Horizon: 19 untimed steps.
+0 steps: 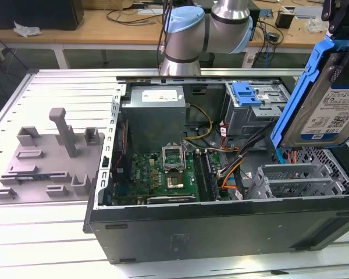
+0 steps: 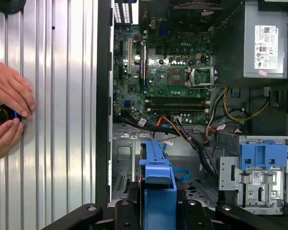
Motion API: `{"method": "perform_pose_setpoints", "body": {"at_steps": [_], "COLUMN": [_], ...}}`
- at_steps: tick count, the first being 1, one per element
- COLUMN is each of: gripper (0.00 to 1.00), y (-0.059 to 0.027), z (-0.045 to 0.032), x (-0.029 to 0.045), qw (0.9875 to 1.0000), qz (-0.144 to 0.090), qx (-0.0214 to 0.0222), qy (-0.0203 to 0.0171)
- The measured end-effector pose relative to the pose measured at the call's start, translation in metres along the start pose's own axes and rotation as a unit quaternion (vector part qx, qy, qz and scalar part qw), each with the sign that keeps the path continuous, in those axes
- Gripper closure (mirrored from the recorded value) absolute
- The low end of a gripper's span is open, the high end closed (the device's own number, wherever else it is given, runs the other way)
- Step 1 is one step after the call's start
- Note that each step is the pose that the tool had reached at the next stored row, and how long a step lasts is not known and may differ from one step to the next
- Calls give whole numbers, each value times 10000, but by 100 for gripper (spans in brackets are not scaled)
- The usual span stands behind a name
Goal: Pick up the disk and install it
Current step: 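Insert the disk into the insertion slot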
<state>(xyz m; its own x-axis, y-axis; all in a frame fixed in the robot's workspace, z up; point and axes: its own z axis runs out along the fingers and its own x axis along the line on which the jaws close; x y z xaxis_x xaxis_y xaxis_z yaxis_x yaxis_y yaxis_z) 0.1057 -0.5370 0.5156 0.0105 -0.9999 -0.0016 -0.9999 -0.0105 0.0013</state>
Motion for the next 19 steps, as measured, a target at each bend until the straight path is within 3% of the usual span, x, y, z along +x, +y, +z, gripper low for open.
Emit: {"method": "perform_pose_setpoints", "body": {"at_steps": [19], "gripper": [63], "y": [-73], "z": [44], "x": [1], "qw": [10000], "qz": [4], "qx": [0], "qy": [-3]}}
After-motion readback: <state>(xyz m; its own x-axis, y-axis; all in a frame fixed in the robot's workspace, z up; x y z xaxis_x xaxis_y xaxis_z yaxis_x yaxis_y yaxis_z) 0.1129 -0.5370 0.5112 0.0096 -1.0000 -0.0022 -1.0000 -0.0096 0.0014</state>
